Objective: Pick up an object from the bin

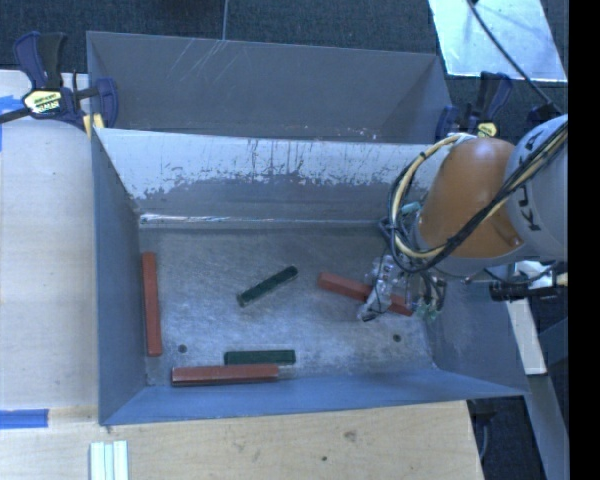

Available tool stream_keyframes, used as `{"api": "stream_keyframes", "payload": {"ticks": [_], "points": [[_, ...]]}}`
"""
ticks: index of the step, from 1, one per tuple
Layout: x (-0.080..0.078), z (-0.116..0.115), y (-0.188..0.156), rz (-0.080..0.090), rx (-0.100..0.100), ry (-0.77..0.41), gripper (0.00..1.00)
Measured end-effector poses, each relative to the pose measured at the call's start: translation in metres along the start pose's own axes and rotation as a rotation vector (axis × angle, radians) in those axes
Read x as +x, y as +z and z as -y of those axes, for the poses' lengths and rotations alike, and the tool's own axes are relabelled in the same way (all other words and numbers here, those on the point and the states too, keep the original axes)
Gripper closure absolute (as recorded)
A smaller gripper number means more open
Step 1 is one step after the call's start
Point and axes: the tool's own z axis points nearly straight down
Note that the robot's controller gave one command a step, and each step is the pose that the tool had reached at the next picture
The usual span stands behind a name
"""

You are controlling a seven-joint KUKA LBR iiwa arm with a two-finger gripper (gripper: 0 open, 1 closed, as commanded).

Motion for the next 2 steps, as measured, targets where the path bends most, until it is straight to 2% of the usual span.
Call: {"api": "stream_keyframes", "payload": {"ticks": [1,2], "points": [[-0.0021,0.0000,-0.0433,0.001,0.000,-0.002,1.00],[-0.0032,0.0000,-0.0450,0.000,0.000,-0.004,1.00]]}}
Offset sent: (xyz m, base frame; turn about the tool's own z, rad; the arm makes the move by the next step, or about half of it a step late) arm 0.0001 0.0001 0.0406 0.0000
